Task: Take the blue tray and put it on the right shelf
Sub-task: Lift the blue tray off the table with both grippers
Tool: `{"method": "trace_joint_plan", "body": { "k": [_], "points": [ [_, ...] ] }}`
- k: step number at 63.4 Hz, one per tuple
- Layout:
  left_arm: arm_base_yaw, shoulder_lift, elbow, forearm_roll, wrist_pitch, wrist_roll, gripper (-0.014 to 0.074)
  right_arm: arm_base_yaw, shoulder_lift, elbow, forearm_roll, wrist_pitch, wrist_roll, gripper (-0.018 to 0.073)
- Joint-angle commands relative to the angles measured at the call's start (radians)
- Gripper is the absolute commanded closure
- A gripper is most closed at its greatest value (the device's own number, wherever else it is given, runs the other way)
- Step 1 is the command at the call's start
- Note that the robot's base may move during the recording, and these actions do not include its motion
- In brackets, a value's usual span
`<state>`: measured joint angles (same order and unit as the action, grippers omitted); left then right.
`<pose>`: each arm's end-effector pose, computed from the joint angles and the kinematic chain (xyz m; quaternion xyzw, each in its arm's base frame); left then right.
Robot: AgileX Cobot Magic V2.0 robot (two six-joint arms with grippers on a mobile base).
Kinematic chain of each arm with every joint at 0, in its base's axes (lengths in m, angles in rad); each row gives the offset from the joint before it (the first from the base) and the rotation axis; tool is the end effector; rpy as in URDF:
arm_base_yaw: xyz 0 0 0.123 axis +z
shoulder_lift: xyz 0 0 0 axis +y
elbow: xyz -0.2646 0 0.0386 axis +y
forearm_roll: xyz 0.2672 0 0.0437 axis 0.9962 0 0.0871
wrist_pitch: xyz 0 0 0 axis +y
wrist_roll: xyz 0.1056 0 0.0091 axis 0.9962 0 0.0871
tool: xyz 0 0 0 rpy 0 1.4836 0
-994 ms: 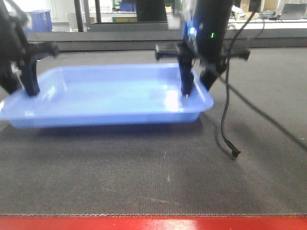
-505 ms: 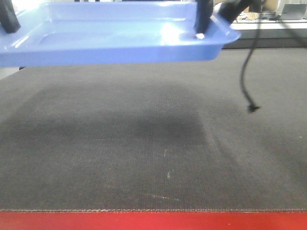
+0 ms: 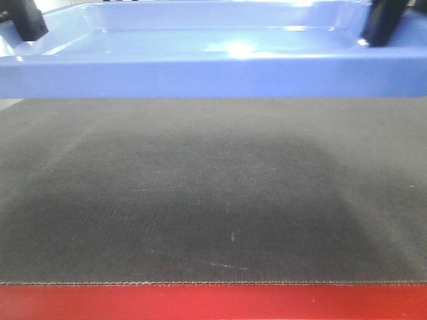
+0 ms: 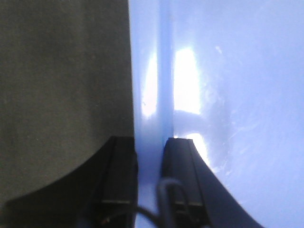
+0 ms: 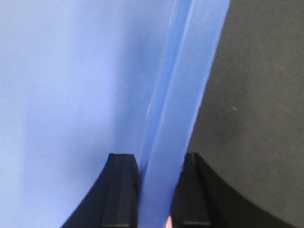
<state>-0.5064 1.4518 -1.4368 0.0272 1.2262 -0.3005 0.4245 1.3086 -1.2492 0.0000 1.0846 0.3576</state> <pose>0.2790 -0.1516 0.3331 0.1024 0.9729 -0.0688 0.1956 0.2643 0.1194 0.3240 -0.0323 0.9666 0.0969 0.2350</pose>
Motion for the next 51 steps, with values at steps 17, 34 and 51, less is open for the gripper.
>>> {"method": "trace_joint_plan", "body": {
  "k": [17, 34, 51],
  "points": [
    [-0.138, -0.091, -0.049, 0.102, 0.074, -0.065, 0.0638, -0.003, -0.175, -0.02, -0.085, 0.052, -0.037, 0.0536],
    [-0.139, -0.089, -0.091, 0.104, 0.099, -0.067, 0.0638, -0.003, -0.186, -0.02, -0.085, 0.042, -0.037, 0.0536],
    [-0.139, -0.089, -0.091, 0.104, 0.106, -0.065, 0.0645, -0.004, -0.185, -0.02, -0.085, 0.041, -0.037, 0.0536]
  ]
}}
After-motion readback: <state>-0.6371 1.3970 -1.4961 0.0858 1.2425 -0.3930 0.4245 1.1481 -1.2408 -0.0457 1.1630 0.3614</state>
